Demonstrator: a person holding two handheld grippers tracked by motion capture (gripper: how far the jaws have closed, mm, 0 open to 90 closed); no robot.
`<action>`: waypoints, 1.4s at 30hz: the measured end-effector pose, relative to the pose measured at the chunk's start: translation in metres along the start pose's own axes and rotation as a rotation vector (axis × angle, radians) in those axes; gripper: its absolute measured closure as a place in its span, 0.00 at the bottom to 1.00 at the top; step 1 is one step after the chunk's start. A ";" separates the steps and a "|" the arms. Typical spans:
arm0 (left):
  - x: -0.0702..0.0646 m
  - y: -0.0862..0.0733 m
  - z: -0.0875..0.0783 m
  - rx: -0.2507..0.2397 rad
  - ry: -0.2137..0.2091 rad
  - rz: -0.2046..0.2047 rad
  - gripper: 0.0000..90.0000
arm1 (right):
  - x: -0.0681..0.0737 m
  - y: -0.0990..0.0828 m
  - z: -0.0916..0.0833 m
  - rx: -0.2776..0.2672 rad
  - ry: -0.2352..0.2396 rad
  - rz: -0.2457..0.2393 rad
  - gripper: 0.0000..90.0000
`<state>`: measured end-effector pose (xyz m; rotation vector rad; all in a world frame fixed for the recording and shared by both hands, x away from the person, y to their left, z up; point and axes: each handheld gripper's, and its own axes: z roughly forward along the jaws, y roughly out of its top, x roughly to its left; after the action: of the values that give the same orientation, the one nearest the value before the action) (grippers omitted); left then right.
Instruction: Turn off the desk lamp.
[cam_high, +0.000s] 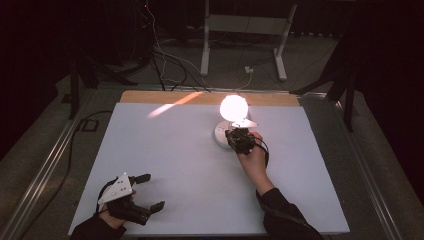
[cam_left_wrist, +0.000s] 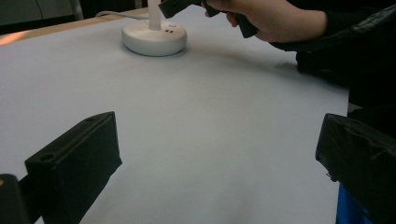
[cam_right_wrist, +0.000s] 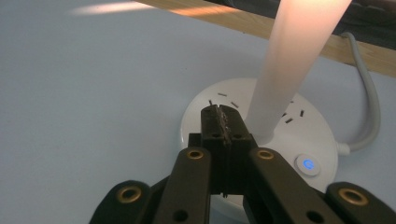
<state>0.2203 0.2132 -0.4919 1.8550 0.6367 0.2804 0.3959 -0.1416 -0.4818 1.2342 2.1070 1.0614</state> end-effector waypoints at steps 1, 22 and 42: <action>0.000 0.000 0.000 0.001 0.001 -0.001 0.01 | 0.000 -0.001 0.002 0.005 -0.007 0.003 1.00; 0.000 0.000 0.000 0.001 -0.001 -0.001 0.01 | 0.001 -0.008 0.021 0.062 -0.014 0.016 1.00; 0.000 0.000 0.000 0.002 0.000 -0.002 0.01 | 0.007 -0.001 0.015 0.031 -0.037 0.005 1.00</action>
<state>0.2206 0.2130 -0.4921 1.8561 0.6387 0.2787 0.4026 -0.1302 -0.4918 1.2644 2.1012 1.0044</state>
